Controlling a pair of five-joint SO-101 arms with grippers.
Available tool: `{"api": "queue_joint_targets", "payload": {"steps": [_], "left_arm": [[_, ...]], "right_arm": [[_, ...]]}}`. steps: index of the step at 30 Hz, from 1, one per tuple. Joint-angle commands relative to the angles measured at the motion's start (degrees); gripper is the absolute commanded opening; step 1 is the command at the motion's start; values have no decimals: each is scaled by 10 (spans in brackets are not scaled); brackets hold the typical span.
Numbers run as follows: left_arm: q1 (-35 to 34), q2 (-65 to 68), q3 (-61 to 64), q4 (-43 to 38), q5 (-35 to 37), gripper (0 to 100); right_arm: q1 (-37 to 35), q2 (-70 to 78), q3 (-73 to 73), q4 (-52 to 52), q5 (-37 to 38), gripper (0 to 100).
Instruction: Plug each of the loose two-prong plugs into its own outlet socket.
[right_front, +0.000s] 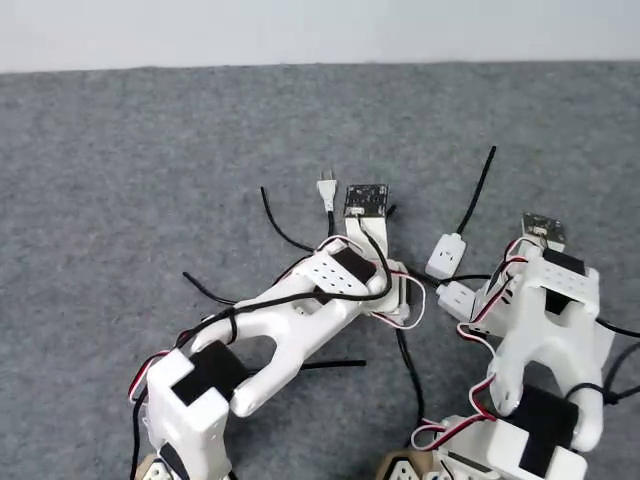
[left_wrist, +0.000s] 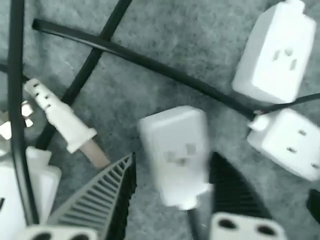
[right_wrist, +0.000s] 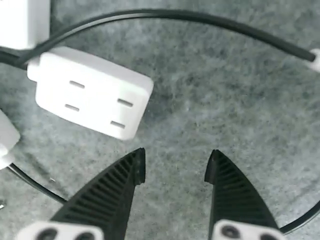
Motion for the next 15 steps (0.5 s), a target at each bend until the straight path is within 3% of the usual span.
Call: {"api": "queue_joint_targets", "payload": {"steps": [1,12,15], "left_arm": [[2,-5,-27,5,3,71],[11,-8,-27,12,-26,54],[20,-11,-42,34,-62,126]], "right_arm": [[11,-22,-2,-5,-5,201],[11,-22,5,-8,-4,201],[11,-22,6,-17,-4,201]]}}
